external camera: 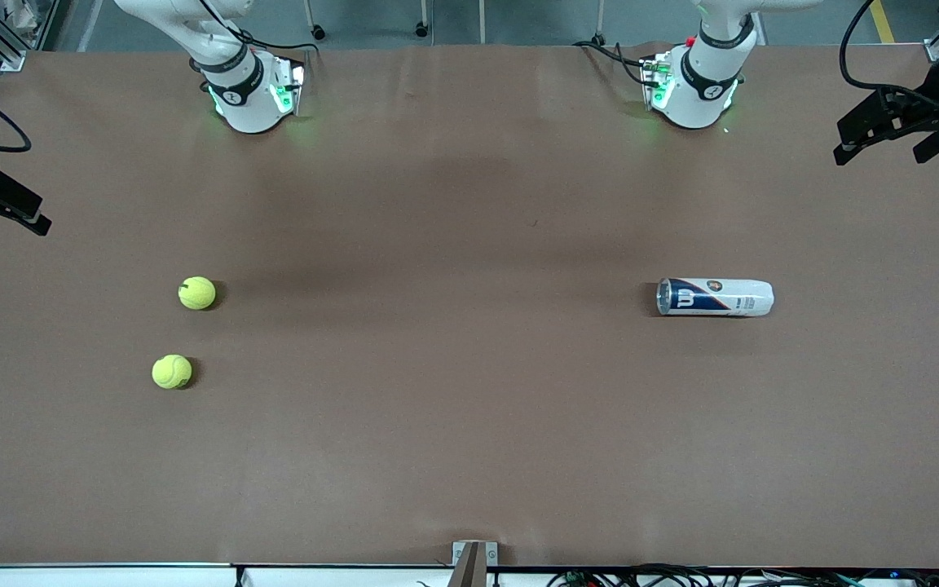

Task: Insert tennis ball vertically with right arm
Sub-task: 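Move the left gripper toward the white tennis can while the right gripper reaches the balls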

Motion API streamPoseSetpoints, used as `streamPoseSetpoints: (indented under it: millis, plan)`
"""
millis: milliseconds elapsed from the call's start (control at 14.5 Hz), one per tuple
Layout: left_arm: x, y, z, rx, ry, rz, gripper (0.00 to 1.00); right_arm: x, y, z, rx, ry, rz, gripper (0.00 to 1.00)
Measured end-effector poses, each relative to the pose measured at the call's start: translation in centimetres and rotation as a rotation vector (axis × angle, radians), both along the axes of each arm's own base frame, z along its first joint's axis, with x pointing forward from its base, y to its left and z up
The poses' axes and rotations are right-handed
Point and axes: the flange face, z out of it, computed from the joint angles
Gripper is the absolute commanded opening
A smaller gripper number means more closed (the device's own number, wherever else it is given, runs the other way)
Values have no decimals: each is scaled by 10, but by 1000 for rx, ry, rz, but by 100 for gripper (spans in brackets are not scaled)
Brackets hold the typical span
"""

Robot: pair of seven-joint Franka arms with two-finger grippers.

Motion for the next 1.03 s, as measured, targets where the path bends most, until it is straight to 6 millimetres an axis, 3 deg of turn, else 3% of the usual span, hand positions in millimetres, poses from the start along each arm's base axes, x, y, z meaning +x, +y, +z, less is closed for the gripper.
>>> streamPoseSetpoints:
  millis: [275, 482, 620, 826, 1033]
  plan:
    - [1, 0, -1, 0, 3, 0, 100, 0, 0, 0, 0, 0, 0, 100]
    - [11, -1, -21, 3, 41, 11, 100, 0, 0, 0, 0, 0, 0, 100]
    - [21, 0, -48, 10, 87, 26, 100, 0, 0, 0, 0, -1, 1, 100]
    - [35, 0, -104, 86, 106, 107, 100, 0, 2, 4, -1, -9, 11, 100]
    - [33, -9, -161, 109, 79, 221, 100, 10, 12, -13, 0, 23, 30, 100]
